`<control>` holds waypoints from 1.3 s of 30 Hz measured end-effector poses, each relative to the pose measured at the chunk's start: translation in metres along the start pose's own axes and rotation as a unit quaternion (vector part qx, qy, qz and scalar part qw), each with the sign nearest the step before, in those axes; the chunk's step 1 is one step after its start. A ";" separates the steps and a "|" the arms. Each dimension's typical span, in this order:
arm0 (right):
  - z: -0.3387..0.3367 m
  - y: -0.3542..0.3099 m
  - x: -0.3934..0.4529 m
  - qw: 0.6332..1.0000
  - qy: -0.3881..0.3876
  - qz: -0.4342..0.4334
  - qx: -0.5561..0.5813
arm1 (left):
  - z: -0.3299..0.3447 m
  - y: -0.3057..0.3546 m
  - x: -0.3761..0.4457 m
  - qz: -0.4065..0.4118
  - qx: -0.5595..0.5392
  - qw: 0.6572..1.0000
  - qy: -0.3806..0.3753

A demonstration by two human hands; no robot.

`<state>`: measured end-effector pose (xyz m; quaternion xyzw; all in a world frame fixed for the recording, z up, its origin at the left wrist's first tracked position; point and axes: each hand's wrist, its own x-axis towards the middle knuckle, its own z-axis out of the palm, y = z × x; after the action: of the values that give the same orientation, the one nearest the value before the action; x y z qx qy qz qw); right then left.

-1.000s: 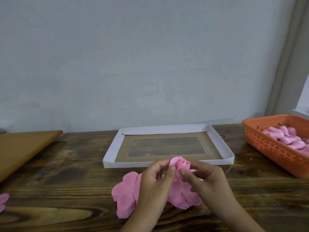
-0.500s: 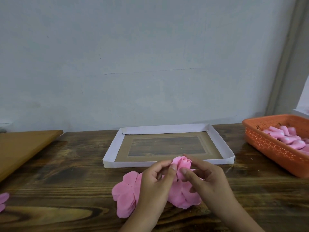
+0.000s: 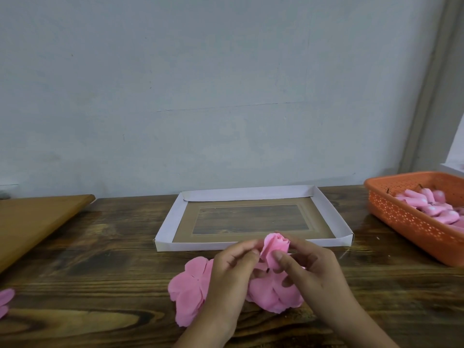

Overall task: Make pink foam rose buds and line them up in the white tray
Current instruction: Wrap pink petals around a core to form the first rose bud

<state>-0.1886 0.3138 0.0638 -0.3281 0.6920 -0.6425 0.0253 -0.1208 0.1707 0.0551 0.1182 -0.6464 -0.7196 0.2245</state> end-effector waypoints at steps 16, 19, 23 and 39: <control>0.000 -0.004 0.000 0.998 -0.040 -0.029 0.026 | -0.003 0.010 -0.003 0.046 -0.010 0.994 -0.095; 0.001 -0.005 0.000 0.997 -0.053 -0.048 0.014 | -0.004 0.011 -0.003 0.044 -0.016 0.994 -0.097; 0.002 -0.004 0.000 0.996 -0.071 -0.061 -0.009 | -0.005 0.011 -0.002 0.036 -0.020 0.996 -0.085; 0.002 -0.001 -0.001 0.996 -0.074 -0.052 -0.009 | -0.005 0.012 -0.002 0.030 -0.002 0.995 -0.092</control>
<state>-0.1866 0.3125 0.0644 -0.4105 0.6758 -0.6109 0.0404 -0.1146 0.1670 0.0659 0.0318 -0.6658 -0.7220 0.1855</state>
